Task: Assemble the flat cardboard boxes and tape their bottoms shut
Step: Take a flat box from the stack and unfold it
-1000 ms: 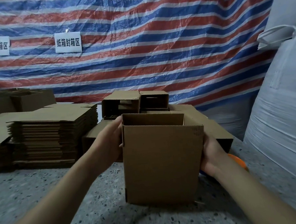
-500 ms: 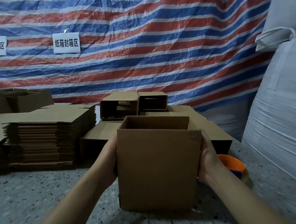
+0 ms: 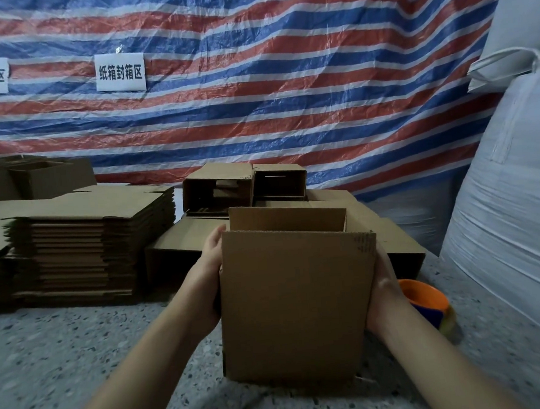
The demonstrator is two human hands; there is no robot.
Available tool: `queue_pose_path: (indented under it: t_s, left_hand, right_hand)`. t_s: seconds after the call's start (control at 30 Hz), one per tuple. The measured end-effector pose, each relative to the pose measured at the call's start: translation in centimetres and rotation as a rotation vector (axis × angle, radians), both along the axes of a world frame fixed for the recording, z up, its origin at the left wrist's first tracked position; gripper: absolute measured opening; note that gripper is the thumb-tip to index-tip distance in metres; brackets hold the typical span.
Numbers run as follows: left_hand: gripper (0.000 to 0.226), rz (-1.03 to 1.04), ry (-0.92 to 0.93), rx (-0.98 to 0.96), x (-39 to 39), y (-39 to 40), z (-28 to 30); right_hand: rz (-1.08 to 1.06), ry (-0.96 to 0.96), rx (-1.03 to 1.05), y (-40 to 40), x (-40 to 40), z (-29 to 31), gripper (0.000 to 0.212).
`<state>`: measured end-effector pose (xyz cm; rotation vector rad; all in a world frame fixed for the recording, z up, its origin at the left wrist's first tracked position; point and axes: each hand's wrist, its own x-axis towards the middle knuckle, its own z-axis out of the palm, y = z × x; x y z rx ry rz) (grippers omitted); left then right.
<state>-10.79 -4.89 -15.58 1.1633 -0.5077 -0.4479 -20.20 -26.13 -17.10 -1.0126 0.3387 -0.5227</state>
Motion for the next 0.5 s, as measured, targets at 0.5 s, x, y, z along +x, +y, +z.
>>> queue_pose_path:
  t_s: [0.5]
  left_hand:
    - [0.031, 0.048, -0.074, 0.008, 0.3, 0.8, -0.2]
  right_hand:
    - [-0.006, -0.059, -0.168, 0.7, -1.2, -0.2, 0.071]
